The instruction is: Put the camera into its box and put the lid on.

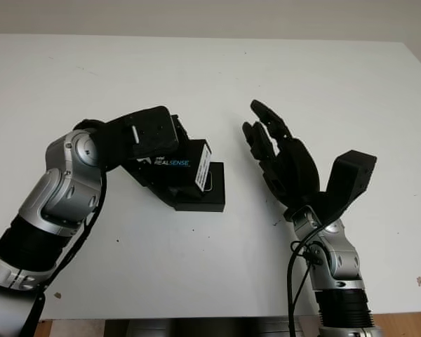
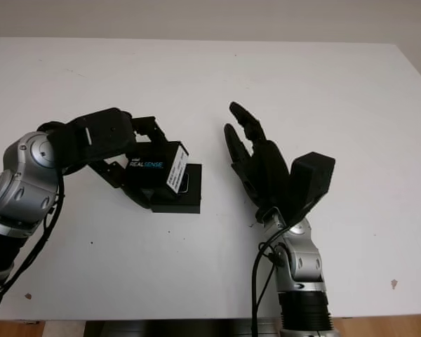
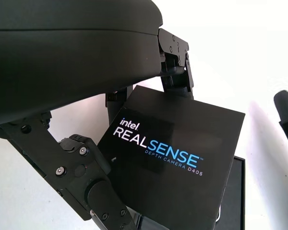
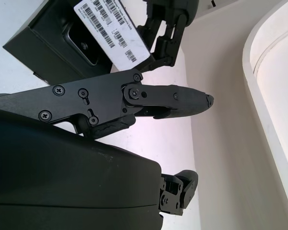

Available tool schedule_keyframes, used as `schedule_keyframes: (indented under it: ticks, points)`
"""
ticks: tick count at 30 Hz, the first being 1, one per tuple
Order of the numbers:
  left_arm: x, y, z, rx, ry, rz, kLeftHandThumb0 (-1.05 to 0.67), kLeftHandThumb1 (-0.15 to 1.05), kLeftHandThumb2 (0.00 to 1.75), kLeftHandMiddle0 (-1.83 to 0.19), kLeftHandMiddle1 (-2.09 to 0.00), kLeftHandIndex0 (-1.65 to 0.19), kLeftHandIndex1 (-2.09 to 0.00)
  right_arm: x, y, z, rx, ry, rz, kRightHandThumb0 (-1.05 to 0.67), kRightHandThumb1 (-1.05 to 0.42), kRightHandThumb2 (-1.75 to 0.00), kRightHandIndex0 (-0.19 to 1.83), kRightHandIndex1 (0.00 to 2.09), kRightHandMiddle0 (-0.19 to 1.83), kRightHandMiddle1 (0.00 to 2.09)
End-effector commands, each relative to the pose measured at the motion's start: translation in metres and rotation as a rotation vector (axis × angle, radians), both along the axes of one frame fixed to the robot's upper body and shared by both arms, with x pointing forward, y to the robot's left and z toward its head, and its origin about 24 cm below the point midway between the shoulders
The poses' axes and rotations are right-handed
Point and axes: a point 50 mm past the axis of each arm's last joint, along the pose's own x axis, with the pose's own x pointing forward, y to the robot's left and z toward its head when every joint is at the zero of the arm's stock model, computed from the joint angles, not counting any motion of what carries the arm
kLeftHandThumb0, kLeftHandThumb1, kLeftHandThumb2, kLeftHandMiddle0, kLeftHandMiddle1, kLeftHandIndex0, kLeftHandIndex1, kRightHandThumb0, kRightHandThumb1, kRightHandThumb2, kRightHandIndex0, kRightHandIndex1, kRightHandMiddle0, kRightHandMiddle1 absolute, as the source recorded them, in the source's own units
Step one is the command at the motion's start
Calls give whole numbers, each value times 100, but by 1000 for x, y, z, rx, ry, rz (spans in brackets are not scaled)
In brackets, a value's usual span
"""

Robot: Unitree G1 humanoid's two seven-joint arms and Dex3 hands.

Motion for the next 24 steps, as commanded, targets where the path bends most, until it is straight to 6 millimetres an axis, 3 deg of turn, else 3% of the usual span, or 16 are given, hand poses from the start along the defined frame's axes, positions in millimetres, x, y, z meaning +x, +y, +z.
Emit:
schedule_keyframes:
  ticks: [1,13,20,24]
  points:
    - [-2,-8,2,0,-4,-30,-28,99,5,-43,-179,-35,-174,-2,0,1,11,-19,-3,-64,-105,-34,9,7,-10,59]
    - [-11,-14,6,-93,198,-7,-30,101,6,-38,-172,-26,-167,-1,1,2,13,-20,-9,-64,-105,-33,10,7,-11,60]
    - [-15,-17,7,-152,265,18,-33,102,6,-35,-179,-28,-170,-1,3,1,16,-21,-17,-63,-105,-33,11,7,-10,61]
    - [-16,-19,7,-156,295,48,-36,103,6,-26,-182,-20,-168,0,3,0,10,-22,-25,-63,-105,-32,11,7,-10,63]
